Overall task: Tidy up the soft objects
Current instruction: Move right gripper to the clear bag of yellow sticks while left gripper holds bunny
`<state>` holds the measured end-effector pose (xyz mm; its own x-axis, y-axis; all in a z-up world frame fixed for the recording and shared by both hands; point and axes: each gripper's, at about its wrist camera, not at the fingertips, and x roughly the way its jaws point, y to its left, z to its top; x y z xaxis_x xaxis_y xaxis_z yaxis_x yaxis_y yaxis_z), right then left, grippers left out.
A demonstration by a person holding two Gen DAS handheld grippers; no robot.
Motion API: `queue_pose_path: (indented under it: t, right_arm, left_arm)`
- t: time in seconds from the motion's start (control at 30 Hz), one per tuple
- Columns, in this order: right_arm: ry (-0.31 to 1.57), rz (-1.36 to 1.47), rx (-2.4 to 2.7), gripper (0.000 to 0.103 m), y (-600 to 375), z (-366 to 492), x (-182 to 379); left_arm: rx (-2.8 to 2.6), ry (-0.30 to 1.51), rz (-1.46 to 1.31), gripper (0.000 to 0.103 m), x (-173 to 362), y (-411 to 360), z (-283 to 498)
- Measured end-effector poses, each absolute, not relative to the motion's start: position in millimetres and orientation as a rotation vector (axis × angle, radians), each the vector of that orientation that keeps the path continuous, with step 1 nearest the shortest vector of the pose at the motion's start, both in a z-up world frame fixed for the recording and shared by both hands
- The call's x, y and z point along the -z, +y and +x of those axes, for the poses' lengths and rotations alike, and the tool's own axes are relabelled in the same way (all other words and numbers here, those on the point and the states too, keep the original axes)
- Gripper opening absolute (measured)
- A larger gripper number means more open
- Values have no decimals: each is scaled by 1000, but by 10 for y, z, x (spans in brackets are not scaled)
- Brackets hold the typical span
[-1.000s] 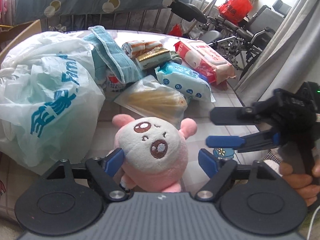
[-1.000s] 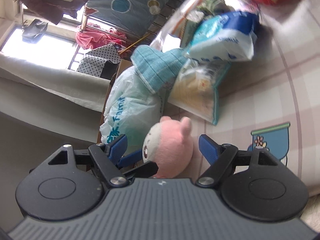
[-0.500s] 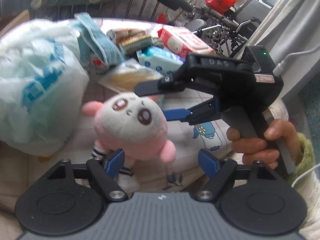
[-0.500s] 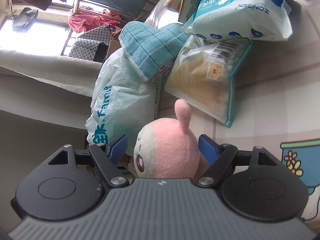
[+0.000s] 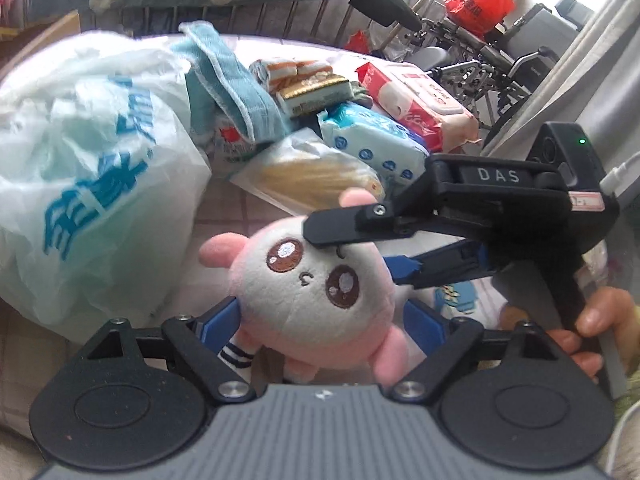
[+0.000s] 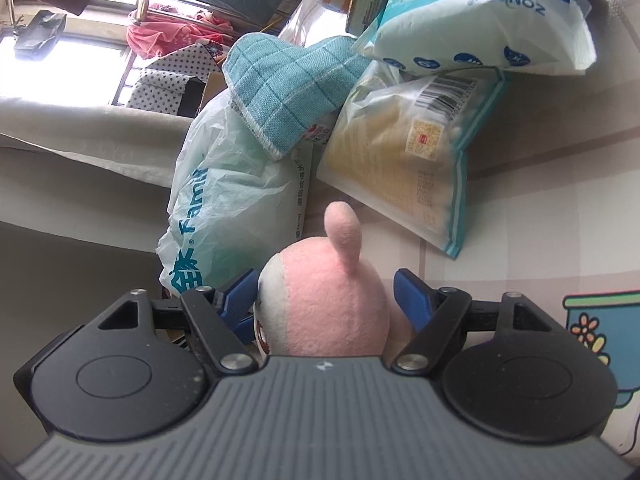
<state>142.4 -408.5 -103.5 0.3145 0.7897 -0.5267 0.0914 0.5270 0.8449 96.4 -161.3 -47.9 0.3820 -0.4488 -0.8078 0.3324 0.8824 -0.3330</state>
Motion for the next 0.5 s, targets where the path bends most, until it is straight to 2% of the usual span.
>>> queue_pose_path:
  t: [0.2, 0.37, 0.5]
  right_arm:
    - [1184, 869, -565, 69, -4107, 1468, 962]
    - [1199, 854, -576, 69, -4121, 1479, 978]
    - [1196, 855, -580, 69, -4113, 1479, 991]
  left_arm:
    - [588, 1109, -216, 89, 471, -1582, 844]
    - [495, 1029, -87, 89, 388, -1612, 776]
    - [470, 1045, -86, 92, 417, -1628, 868]
